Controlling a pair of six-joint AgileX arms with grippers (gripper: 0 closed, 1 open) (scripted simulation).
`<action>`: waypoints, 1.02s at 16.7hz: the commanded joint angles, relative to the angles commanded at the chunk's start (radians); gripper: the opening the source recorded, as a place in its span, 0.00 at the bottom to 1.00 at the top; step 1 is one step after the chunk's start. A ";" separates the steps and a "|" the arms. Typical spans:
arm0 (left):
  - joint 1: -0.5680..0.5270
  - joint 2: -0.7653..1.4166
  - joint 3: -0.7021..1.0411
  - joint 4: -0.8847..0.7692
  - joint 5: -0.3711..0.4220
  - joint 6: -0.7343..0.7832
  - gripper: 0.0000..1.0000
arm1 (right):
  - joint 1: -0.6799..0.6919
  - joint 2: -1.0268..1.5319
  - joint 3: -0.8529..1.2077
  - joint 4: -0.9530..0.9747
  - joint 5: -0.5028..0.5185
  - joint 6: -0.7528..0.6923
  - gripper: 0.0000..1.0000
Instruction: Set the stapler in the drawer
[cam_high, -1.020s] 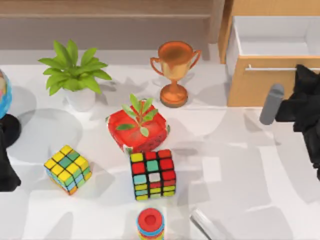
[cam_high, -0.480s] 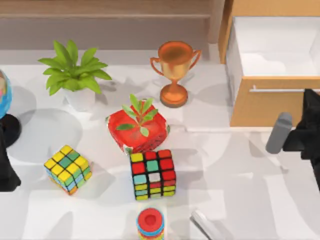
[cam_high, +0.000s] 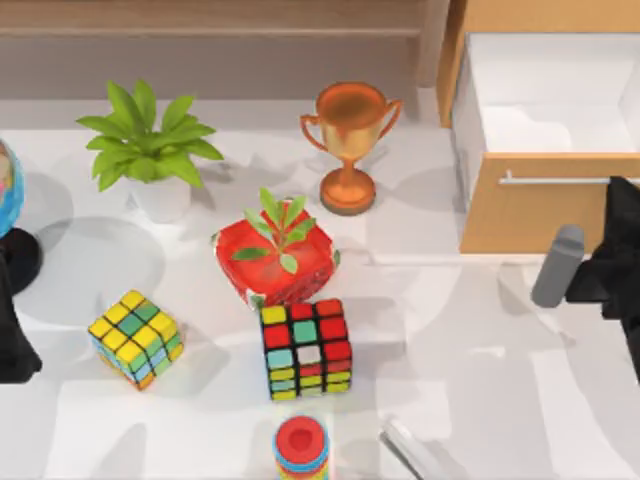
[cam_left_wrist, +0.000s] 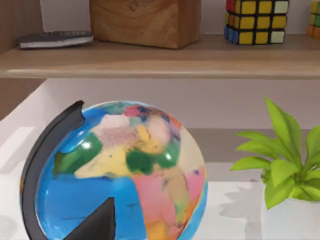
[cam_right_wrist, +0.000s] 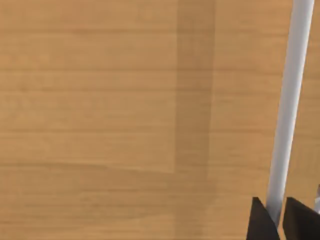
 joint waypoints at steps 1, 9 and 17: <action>0.000 0.000 0.000 0.000 0.000 0.000 1.00 | 0.000 0.000 0.000 0.000 0.000 0.000 0.45; 0.000 0.000 0.000 0.000 0.000 0.000 1.00 | 0.000 0.000 0.000 0.000 0.000 0.000 1.00; 0.000 0.000 0.000 0.000 0.000 0.000 1.00 | -0.001 0.000 0.002 0.000 0.000 0.000 1.00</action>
